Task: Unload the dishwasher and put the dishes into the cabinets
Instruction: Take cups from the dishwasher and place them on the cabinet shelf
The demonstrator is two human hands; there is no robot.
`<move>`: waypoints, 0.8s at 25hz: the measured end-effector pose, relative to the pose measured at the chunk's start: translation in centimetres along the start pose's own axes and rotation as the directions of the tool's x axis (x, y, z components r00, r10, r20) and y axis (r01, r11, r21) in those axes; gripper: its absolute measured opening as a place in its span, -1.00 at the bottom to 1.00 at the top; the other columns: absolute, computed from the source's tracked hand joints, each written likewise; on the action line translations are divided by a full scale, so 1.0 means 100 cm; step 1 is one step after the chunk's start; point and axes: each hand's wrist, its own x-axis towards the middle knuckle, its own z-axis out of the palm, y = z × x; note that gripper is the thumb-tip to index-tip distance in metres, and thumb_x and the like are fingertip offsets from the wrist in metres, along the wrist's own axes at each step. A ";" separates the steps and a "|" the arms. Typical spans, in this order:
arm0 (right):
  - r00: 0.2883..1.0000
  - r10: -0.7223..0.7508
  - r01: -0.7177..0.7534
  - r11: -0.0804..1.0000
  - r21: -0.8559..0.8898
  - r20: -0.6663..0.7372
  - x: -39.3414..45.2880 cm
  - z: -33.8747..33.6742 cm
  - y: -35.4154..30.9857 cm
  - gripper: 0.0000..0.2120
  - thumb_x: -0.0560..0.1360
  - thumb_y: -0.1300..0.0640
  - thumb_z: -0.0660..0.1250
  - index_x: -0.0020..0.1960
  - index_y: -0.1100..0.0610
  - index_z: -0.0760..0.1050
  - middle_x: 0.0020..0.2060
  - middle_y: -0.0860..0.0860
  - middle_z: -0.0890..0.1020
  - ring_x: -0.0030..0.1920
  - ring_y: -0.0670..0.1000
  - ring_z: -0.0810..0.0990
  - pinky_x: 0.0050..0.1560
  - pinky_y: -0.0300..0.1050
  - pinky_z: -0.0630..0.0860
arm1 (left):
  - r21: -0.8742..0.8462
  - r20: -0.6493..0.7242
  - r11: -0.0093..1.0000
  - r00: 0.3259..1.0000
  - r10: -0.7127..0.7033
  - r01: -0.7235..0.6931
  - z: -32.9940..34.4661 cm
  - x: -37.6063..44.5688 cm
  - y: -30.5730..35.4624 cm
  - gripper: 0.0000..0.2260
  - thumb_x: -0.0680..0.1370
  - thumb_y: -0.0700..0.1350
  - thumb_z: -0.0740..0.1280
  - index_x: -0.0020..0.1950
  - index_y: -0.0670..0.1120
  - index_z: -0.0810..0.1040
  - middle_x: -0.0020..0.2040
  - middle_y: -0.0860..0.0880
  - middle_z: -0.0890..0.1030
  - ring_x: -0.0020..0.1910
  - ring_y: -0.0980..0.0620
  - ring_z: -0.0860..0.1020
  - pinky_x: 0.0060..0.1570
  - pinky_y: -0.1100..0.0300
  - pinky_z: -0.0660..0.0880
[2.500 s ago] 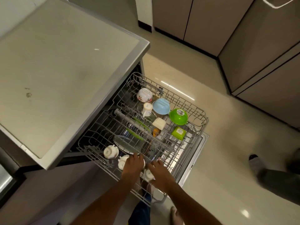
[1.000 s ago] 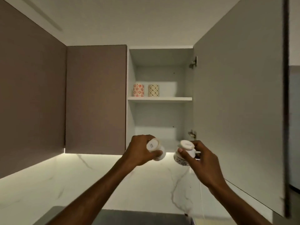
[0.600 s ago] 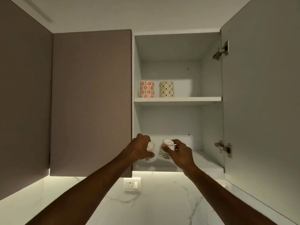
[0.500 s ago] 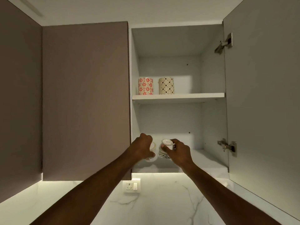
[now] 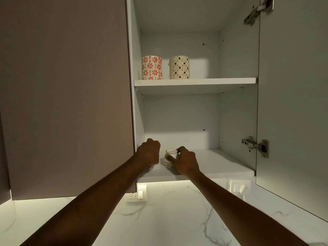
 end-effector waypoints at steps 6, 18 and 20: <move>0.988 -0.142 0.128 0.974 -0.187 -0.066 -0.017 -0.004 0.003 -0.23 0.53 -0.39 0.33 0.50 0.14 0.37 0.34 0.14 0.61 0.40 0.22 0.50 0.38 0.10 0.48 | 0.090 -0.091 0.996 0.996 0.016 -0.007 0.007 -0.009 0.005 -0.47 0.52 -0.09 0.47 0.42 -0.26 0.44 0.32 -0.21 0.48 0.32 -0.18 0.49 0.18 0.01 0.57; 0.794 -0.475 0.273 0.836 -0.476 -0.380 -0.169 -0.165 0.044 -0.29 0.62 -0.39 0.14 0.68 -0.12 0.16 0.71 0.14 -0.02 0.70 0.23 -0.10 0.65 0.28 -0.08 | -0.002 -0.656 0.952 0.719 0.230 -0.306 0.018 -0.165 0.136 -0.11 0.57 0.43 0.14 0.72 0.01 -0.13 0.72 -0.10 -0.10 0.69 -0.19 -0.09 0.57 -0.36 0.07; 0.793 -0.494 0.279 0.814 -0.508 -0.356 -0.216 -0.188 0.063 -0.27 0.61 -0.39 0.15 0.69 -0.11 0.15 0.70 0.16 -0.04 0.70 0.23 -0.13 0.64 0.33 -0.07 | -0.045 -0.630 0.951 0.748 0.209 -0.304 0.028 -0.209 0.170 -0.06 0.52 0.51 0.11 0.71 0.05 -0.16 0.72 -0.09 -0.15 0.69 -0.21 -0.13 0.54 -0.45 0.02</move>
